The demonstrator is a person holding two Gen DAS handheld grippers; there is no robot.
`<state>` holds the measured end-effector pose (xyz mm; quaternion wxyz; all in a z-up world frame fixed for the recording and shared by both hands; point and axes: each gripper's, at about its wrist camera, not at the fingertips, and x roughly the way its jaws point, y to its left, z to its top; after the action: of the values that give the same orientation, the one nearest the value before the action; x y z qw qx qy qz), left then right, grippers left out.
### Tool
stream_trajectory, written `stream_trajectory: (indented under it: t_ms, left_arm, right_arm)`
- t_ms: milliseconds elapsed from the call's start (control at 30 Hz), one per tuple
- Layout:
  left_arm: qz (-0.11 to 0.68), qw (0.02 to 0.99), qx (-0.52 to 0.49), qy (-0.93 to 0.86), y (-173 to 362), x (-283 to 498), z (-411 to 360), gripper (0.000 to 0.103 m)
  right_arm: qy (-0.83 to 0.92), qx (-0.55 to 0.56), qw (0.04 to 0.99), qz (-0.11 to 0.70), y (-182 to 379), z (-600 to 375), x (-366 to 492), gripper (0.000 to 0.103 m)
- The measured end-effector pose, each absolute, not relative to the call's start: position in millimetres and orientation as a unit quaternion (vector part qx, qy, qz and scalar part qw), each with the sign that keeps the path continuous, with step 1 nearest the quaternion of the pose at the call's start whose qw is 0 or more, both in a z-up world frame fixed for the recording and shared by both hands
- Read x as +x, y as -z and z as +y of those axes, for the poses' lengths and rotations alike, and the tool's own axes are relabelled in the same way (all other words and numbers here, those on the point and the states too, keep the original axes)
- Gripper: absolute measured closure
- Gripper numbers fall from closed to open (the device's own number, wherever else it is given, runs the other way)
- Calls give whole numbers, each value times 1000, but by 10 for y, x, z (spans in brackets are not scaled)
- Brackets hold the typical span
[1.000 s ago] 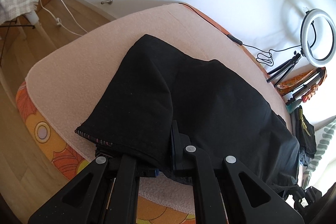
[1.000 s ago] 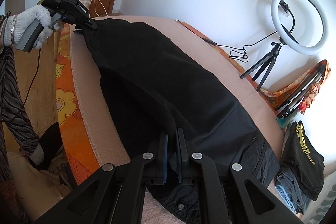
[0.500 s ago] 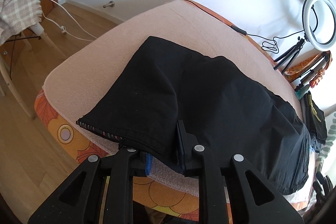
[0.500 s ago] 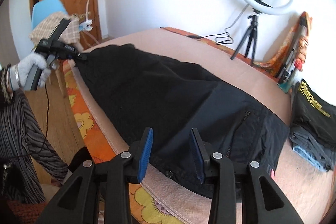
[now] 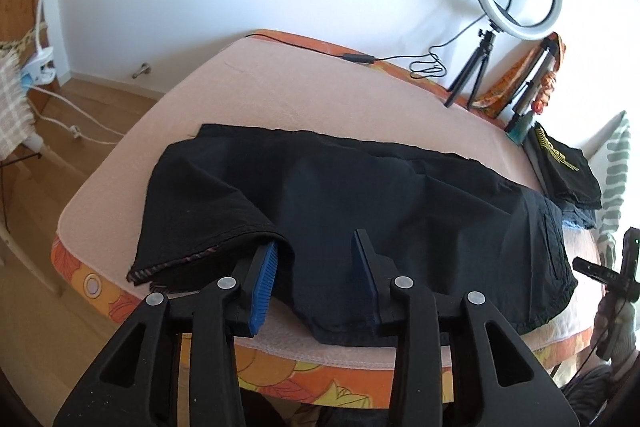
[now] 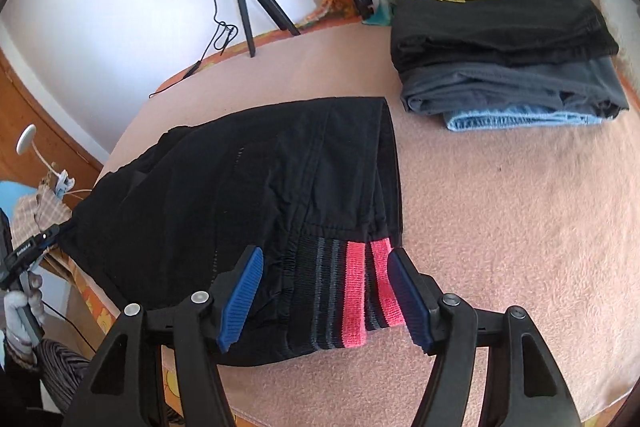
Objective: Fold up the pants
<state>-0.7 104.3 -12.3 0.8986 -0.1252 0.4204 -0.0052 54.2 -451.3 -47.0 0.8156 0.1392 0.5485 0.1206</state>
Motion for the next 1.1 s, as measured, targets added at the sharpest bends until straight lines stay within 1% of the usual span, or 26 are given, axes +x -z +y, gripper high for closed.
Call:
stream_trajectory:
  t_ms: [33,67,100,133,167,267,300,333,433,467,567,700,733,767,800,833,933,1100]
  left_arm:
    - [419,900,-120,19,99,17,953,63]
    - [419,900,-116,32,82,47,866,59]
    - [419,900,-111,44,72,82,776,57]
    - [420,900,-106,55,68,123,682,57]
    - [422,898,-101,65,74,162,598,57]
    - [429,895,-87,88,96,240,369,57]
    - [429,894,-86,98,100,253,302,57]
    - [430,893,-84,105,105,266,238,57]
    - [432,890,-75,124,134,321,54,57]
    - [434,888,-72,130,159,344,-1,57]
    - [451,879,-59,145,293,409,-154,57]
    - [473,867,-41,151,501,423,-247,57]
    - [480,863,-40,152,553,424,-252,57]
    - [488,858,-40,153,605,429,-253,57]
    - [494,855,-39,154,649,436,-251,57]
    - [498,852,-38,154,692,435,-246,57]
    - [509,846,-43,154,782,443,-215,57]
    - [503,850,-37,153,787,422,-243,57]
  right_arm:
    - [-122,151,809,555,516,-4532,556,36]
    - [-128,163,804,557,546,-4538,558,36]
    - [-133,170,802,557,555,-4527,550,41]
    - [-140,169,801,557,558,-4501,539,48]
    - [-145,163,800,558,556,-4463,526,52]
    - [-142,141,810,551,542,-4391,486,57]
    - [-140,139,814,547,523,-4400,478,65]
    - [-135,134,819,542,493,-4421,472,90]
    - [-130,147,831,520,397,-4525,449,96]
    - [-126,139,836,516,375,-4531,449,96]
    - [-90,68,851,512,320,-4432,453,98]
    - [-69,22,855,514,274,-4311,425,97]
    - [-65,9,855,515,240,-4281,408,90]
    - [-56,-7,857,512,191,-4249,398,86]
    - [-52,-18,864,500,119,-4224,381,73]
    - [-52,-24,871,488,35,-4198,380,67]
    - [-97,-19,879,467,-213,-4059,517,67]
    - [-209,13,859,468,-414,-3543,1088,66]
